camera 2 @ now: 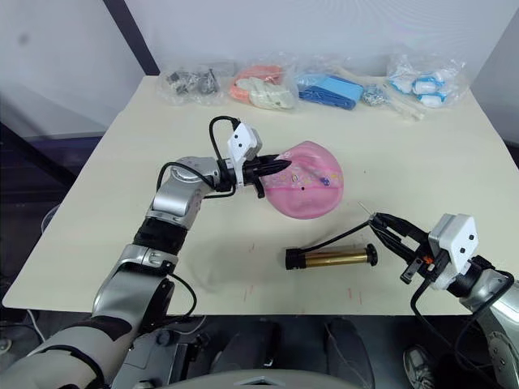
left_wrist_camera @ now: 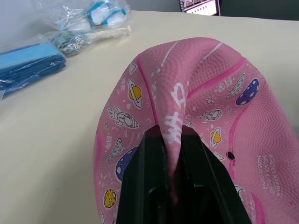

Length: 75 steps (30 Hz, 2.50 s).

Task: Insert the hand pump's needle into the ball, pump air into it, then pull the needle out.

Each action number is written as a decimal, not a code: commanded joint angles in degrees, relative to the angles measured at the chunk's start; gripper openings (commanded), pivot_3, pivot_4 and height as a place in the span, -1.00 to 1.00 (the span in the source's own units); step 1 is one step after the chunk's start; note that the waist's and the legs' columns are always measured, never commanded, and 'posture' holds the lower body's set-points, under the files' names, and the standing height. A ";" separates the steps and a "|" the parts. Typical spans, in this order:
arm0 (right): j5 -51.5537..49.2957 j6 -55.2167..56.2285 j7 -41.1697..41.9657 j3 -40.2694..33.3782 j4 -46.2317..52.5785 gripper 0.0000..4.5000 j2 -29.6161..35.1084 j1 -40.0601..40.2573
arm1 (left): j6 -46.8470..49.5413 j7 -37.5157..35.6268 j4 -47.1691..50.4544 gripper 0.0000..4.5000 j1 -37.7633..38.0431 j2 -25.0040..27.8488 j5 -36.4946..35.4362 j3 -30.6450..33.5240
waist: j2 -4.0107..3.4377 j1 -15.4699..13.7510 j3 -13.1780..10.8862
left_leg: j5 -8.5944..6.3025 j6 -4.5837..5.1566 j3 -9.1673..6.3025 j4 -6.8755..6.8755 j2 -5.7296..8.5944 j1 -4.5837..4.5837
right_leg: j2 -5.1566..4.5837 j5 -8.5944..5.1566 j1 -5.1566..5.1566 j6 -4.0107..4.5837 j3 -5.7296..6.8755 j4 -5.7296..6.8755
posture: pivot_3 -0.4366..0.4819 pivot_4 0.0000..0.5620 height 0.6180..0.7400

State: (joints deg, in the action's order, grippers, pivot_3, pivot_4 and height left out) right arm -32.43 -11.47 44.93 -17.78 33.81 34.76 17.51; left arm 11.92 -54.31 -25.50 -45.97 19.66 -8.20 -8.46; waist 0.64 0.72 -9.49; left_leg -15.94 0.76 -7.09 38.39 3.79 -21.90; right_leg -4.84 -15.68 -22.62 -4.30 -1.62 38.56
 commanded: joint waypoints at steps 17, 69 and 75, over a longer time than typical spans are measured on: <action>-24.79 -45.41 -27.57 7.47 7.13 -0.85 4.84 -23.88 | 16.09 17.11 24.71 -0.97 11.95 -3.09 3.22 -2.94 | 0.03 -0.08 0.03 | 0.00 0.00 -0.01 0.01 0.00 0.02 | -0.03 0.01 0.02 0.01 0.00 0.06 | -0.05 -0.47 1.00; -68.75 -59.58 -77.84 16.76 -29.36 -0.85 -7.30 -48.57 | 13.85 18.59 21.98 -0.97 12.77 -5.71 3.20 -3.80 | 0.03 -0.06 0.12 | -0.12 0.24 -0.02 0.01 0.03 0.01 | -0.05 0.01 0.02 0.02 0.03 0.07 | -0.05 -0.47 1.00; -71.42 -58.90 -78.18 18.70 -30.59 -0.85 -5.42 -48.53 | 13.25 18.24 21.99 -0.97 13.13 -5.57 3.17 -3.90 | 0.03 -0.05 0.12 | -0.13 0.25 -0.02 0.01 0.02 0.01 | -0.04 0.01 0.02 0.02 0.03 0.07 | -0.05 -0.47 1.00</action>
State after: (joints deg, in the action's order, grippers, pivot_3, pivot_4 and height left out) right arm -101.78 -70.16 -33.28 -0.53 3.08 29.19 -31.40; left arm 24.81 -35.34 -2.75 -33.89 14.48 -5.16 -10.73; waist 0.67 0.66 -9.37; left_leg -16.07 1.02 -7.11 38.40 3.81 -21.89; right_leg -4.88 -15.67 -22.60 -4.28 -1.59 38.64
